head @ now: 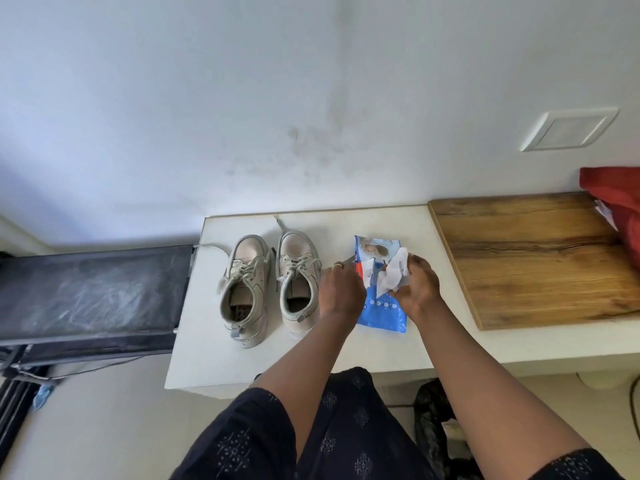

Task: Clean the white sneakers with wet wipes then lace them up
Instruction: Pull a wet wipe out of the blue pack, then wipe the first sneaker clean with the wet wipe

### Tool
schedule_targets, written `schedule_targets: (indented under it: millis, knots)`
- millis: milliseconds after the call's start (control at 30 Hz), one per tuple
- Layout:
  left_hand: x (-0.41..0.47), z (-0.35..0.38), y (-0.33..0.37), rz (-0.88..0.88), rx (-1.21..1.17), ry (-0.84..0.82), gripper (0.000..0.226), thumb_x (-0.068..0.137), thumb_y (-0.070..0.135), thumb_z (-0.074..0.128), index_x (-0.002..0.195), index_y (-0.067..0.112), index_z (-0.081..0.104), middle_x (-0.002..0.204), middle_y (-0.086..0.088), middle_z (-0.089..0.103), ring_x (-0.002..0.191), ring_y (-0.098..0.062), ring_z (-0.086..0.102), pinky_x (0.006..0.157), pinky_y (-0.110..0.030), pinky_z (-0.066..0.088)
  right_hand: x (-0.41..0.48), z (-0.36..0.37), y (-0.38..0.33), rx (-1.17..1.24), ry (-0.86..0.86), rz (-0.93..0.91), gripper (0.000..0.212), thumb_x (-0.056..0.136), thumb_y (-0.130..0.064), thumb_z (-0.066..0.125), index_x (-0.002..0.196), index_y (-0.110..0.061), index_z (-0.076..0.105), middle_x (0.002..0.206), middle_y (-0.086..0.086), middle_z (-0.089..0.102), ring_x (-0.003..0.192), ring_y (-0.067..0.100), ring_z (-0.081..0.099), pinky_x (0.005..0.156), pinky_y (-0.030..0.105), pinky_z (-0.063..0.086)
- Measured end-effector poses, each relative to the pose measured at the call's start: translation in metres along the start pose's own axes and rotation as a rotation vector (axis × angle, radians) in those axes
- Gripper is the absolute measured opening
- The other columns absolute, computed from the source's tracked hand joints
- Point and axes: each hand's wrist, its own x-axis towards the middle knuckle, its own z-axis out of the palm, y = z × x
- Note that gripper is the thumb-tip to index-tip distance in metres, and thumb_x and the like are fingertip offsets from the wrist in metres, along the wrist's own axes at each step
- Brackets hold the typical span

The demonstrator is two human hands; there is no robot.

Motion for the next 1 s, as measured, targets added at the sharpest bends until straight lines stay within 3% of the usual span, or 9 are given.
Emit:
schedule_targets:
  millis: [133, 267, 333, 400, 533, 633, 700, 867, 1000]
  knots:
    - [-0.005, -0.027, -0.009, -0.478, -0.402, 0.071, 0.03, 0.093, 0.008, 0.039, 0.114, 0.001, 0.059, 0.115, -0.017, 0.061, 0.11, -0.032, 0.056, 0.085, -0.034, 0.043, -0.027, 0.01, 0.01, 0.043, -0.093, 0.108, 0.013, 0.096, -0.014, 0.047, 0.093, -0.023, 0.056, 0.077, 0.004, 0.064, 0.059, 0.02, 0.059, 0.049, 0.025, 0.049]
    - [-0.008, -0.04, -0.029, -0.743, -0.684, -0.016, 0.036, 0.1, 0.015, 0.034, 0.128, -0.001, 0.05, 0.123, -0.017, 0.057, 0.107, -0.028, 0.055, 0.082, -0.033, 0.043, -0.04, 0.02, 0.026, -0.046, -0.162, 0.125, 0.026, 0.097, -0.002, 0.039, 0.087, -0.015, 0.059, 0.065, 0.006, 0.057, 0.045, 0.014, 0.054, 0.048, 0.02, 0.042]
    - [-0.003, -0.041, -0.039, -0.791, -0.871, -0.047, 0.026, 0.1, 0.014, 0.033, 0.106, 0.007, 0.057, 0.097, -0.01, 0.055, 0.095, -0.021, 0.046, 0.08, -0.029, 0.041, -0.043, 0.026, 0.034, -0.164, -0.178, 0.087, 0.032, 0.095, 0.004, 0.037, 0.082, -0.013, 0.06, 0.068, 0.008, 0.052, 0.045, 0.013, 0.051, 0.051, 0.021, 0.038]
    - [0.008, -0.043, -0.041, -0.863, -1.026, -0.135, 0.023, 0.095, 0.009, 0.038, 0.073, 0.016, 0.043, 0.082, -0.006, 0.046, 0.091, -0.02, 0.042, 0.08, -0.028, 0.041, -0.043, 0.031, 0.04, -0.283, -0.186, 0.08, 0.036, 0.095, 0.006, 0.033, 0.081, -0.012, 0.062, 0.07, 0.009, 0.052, 0.052, 0.015, 0.051, 0.052, 0.021, 0.037]
    - [0.033, -0.035, -0.06, -1.107, -1.46, -0.083, 0.027, 0.09, 0.001, 0.035, 0.07, 0.008, 0.052, 0.069, -0.006, 0.058, 0.065, -0.016, 0.053, 0.077, -0.022, 0.047, -0.043, 0.039, 0.053, -0.65, -0.213, 0.056, 0.048, 0.088, 0.011, 0.026, 0.094, -0.012, 0.068, 0.073, 0.007, 0.059, 0.05, 0.011, 0.049, 0.04, 0.015, 0.033]
    - [0.035, -0.031, -0.059, -1.125, -1.786, 0.097, 0.034, 0.099, 0.007, 0.033, 0.073, 0.008, 0.055, 0.048, -0.004, 0.06, 0.048, -0.011, 0.058, 0.061, -0.018, 0.051, -0.038, 0.051, 0.064, -0.939, -0.23, -0.085, 0.06, 0.084, 0.015, 0.024, 0.106, -0.017, 0.069, 0.116, 0.01, 0.061, 0.094, 0.019, 0.059, 0.06, 0.014, 0.044]
    - [0.031, -0.027, -0.058, -1.154, -1.879, 0.217, 0.027, 0.098, 0.006, 0.038, 0.08, 0.008, 0.058, 0.06, -0.004, 0.061, 0.054, -0.012, 0.06, 0.063, -0.022, 0.054, -0.035, 0.061, 0.065, -1.089, -0.208, -0.152, 0.062, 0.083, 0.016, 0.024, 0.115, -0.016, 0.066, 0.132, 0.007, 0.055, 0.113, 0.023, 0.054, 0.079, 0.019, 0.043]
    - [0.03, -0.026, -0.059, -1.183, -2.008, 0.338, 0.036, 0.095, -0.003, 0.041, 0.062, 0.013, 0.046, 0.028, 0.003, 0.042, 0.022, -0.007, 0.039, 0.043, -0.013, 0.044, -0.023, 0.084, 0.067, -1.275, -0.235, -0.193, 0.051, 0.088, 0.007, 0.033, 0.126, -0.017, 0.058, 0.135, 0.011, 0.052, 0.122, 0.027, 0.048, 0.101, 0.03, 0.039]
    - [0.023, -0.028, -0.057, -1.172, -2.014, 0.313, 0.037, 0.083, -0.017, 0.028, 0.064, 0.01, 0.046, 0.033, -0.001, 0.045, 0.023, -0.01, 0.042, 0.032, -0.013, 0.04, -0.016, 0.102, 0.058, -1.288, -0.312, -0.112, 0.035, 0.096, -0.009, 0.038, 0.126, -0.011, 0.058, 0.13, 0.019, 0.053, 0.105, 0.027, 0.053, 0.084, 0.03, 0.042]
